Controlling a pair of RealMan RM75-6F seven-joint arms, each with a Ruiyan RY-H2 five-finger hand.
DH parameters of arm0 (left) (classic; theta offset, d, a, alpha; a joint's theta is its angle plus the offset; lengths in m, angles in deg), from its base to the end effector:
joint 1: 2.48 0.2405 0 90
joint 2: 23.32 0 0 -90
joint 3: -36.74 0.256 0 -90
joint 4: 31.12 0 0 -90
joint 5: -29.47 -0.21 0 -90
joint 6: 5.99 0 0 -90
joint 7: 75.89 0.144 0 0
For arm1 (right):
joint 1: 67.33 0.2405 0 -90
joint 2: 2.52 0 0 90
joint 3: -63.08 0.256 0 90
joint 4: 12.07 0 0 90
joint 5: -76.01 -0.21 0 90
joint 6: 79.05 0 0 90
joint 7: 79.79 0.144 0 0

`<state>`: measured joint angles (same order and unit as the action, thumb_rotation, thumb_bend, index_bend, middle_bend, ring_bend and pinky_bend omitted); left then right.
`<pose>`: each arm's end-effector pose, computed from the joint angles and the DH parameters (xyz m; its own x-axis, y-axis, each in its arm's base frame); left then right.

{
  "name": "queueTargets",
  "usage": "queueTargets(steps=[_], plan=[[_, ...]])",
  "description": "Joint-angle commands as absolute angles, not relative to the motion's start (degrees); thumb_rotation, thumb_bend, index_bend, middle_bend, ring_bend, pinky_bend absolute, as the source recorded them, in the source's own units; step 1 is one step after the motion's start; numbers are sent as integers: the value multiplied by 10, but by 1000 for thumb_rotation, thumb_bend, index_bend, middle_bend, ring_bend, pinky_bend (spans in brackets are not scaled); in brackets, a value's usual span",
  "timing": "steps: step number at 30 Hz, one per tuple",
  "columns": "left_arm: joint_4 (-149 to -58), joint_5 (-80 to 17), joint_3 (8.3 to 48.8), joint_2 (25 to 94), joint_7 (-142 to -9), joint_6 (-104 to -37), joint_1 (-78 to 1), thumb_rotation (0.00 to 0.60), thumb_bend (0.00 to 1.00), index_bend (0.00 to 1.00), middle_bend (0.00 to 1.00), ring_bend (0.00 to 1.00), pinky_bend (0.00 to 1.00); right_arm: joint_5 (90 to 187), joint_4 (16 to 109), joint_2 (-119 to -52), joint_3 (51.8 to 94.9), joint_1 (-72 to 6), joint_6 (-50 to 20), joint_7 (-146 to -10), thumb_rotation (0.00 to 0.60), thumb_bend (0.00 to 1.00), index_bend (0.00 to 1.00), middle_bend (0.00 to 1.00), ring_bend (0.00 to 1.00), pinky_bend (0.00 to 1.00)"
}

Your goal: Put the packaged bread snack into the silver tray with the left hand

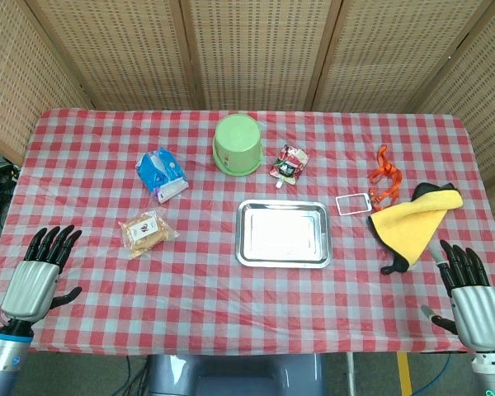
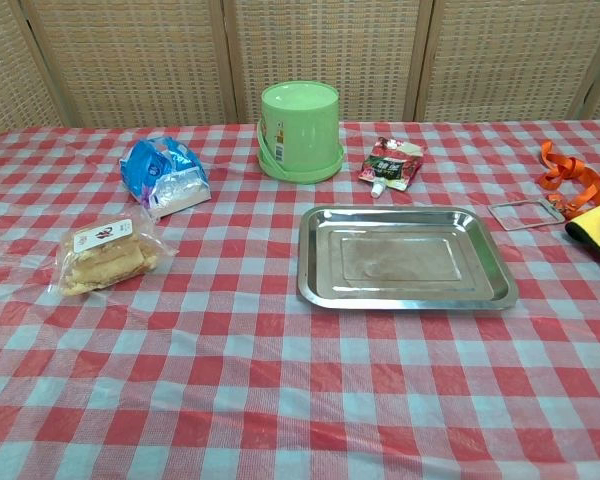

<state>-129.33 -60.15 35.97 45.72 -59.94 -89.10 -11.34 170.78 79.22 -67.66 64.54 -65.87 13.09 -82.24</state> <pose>-0.2635 0.1888 0.1124 0.4888 0.0290 0.8719 0.8634 -0.1597 -0.4787 -0.2977 -0.1562 0.1592 0.4330 0.0772 0.8981 -0.8924 -0.1037 0.4392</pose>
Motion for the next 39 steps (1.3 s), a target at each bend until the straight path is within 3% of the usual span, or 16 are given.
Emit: queueTargets(steps=[1,25,39], plan=[[-1292,-599,359,457,-602,-888,-115,600,47,0,0,0,0,1707,791,-677,645,-657,127,-824,600,89,27,0,0,0],[-1291,-588,355,465,-598,-874,-121,600,47,0,0,0,0,1704,794,-676,644,-657,124,-824,600,89,27,0,0,0],[-1337,-349,243,524,-471,-717,-240,600,44,15,0,0,0,1694,799,-669,645,-655,113,-812,600,89,32,0,0,0]])
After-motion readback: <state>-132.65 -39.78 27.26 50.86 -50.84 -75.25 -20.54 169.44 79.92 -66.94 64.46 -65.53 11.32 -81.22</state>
